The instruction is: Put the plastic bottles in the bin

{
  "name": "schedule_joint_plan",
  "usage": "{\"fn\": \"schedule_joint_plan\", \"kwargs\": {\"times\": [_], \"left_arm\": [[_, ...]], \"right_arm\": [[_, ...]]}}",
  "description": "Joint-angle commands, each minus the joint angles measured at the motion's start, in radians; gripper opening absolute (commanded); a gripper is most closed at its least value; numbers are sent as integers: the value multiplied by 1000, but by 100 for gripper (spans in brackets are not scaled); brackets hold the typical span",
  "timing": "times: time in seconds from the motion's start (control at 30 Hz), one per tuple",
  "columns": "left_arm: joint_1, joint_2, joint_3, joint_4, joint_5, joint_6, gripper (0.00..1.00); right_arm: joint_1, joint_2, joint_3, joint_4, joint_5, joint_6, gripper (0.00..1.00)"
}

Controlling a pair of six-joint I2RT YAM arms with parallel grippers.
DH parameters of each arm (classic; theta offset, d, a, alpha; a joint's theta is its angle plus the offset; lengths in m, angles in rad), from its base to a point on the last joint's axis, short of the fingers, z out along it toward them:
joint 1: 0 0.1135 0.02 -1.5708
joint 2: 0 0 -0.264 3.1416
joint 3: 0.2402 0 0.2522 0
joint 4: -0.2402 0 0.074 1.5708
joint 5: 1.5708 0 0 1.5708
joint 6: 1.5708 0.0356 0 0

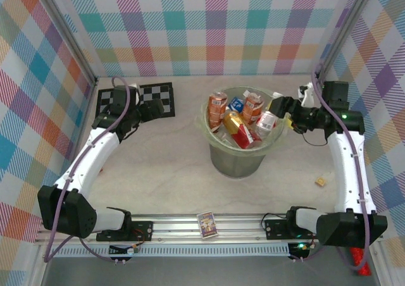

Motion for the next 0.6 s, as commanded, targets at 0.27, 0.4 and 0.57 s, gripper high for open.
{"fn": "schedule_joint_plan", "kwargs": {"times": [0.27, 0.4, 0.57], "left_arm": [[94, -174, -236, 139, -245, -54, 100], [98, -164, -271, 170, -273, -68, 100], [99, -138, -318, 248, -302, -55, 100]], "right_arm": [[266, 118, -24, 261, 6, 148, 87], [338, 166, 16, 328, 7, 181, 87], [340, 157, 118, 176, 199, 85, 91]]}}
